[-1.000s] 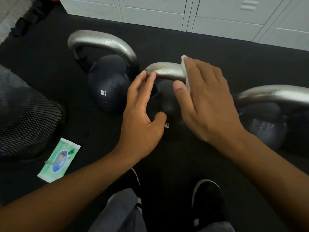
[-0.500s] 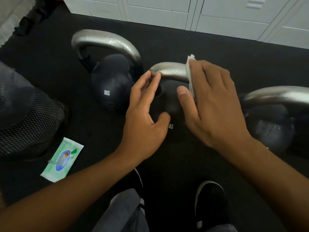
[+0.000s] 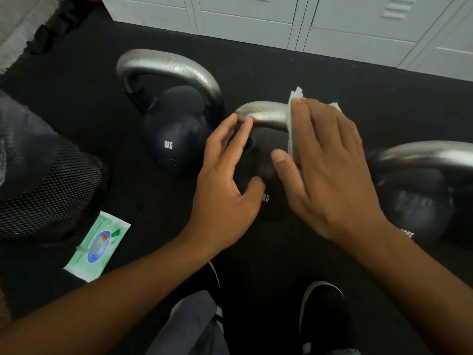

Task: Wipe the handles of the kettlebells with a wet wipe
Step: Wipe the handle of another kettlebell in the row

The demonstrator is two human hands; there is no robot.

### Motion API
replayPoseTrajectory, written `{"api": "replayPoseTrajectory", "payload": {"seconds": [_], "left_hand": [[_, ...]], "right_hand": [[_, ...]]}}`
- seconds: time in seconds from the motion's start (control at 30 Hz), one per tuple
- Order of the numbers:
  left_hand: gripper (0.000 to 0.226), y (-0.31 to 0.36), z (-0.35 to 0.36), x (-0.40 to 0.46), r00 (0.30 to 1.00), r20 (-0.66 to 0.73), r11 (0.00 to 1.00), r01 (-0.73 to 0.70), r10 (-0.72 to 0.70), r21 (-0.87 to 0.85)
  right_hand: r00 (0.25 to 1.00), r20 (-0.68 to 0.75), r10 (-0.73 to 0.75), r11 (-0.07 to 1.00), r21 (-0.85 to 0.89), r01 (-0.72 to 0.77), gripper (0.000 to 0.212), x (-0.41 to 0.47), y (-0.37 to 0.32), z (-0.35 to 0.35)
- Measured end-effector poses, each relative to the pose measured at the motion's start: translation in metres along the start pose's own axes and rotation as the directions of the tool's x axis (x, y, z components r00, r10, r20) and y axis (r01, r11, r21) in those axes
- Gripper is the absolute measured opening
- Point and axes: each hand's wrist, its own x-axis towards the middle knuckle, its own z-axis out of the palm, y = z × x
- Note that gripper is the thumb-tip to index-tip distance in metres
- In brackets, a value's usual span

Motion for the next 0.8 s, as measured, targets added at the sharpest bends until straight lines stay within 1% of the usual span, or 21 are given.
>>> {"api": "replayPoseTrajectory", "payload": {"seconds": [0.07,0.13,0.23,0.37,0.43,0.5,0.6,0.67,0.8], "left_hand": [[0.08,-0.001,0.0,0.0,1.0,0.004,1.0,-0.006,0.006,0.008],[0.079,-0.001,-0.001,0.0,1.0,0.003,1.0,-0.012,0.012,0.017],[0.079,-0.002,-0.002,0.001,1.0,0.009,0.999,-0.021,0.021,0.03],[0.08,-0.001,-0.003,0.0,0.999,0.027,0.999,-0.025,0.024,0.021],[0.08,-0.001,-0.004,0.0,0.999,0.036,1.0,-0.019,0.018,0.017],[0.08,-0.001,-0.005,0.0,0.999,0.043,1.0,-0.013,0.013,0.019],[0.08,-0.002,-0.005,0.0,0.999,0.048,1.0,-0.011,0.01,0.021],[0.081,-0.002,-0.004,0.0,0.999,0.039,1.0,-0.009,0.008,0.02],[0.08,-0.003,-0.003,0.0,0.999,0.029,1.0,-0.014,0.013,0.021]], "right_hand": [[1.0,0.0,0.023,0.999,-0.024,-0.023,0.073,0.009,-0.006,-0.001],[1.0,0.025,0.01,0.999,-0.05,-0.009,0.074,0.016,-0.011,-0.001],[0.997,0.06,-0.037,0.998,-0.05,0.04,0.072,0.019,-0.013,0.0],[0.991,0.07,-0.111,0.993,-0.03,0.114,0.068,0.007,-0.001,-0.001],[0.995,0.041,-0.089,0.996,0.019,0.088,0.065,0.004,0.005,-0.005],[0.999,0.03,-0.013,0.997,0.072,0.011,0.061,0.008,0.006,-0.009],[0.997,0.022,0.069,0.994,0.08,-0.07,0.058,0.02,0.001,-0.01],[0.997,0.02,0.068,0.995,0.067,-0.069,0.062,0.027,-0.006,-0.008],[0.997,0.068,-0.021,1.0,-0.021,0.022,0.072,0.024,-0.015,0.0]]}}
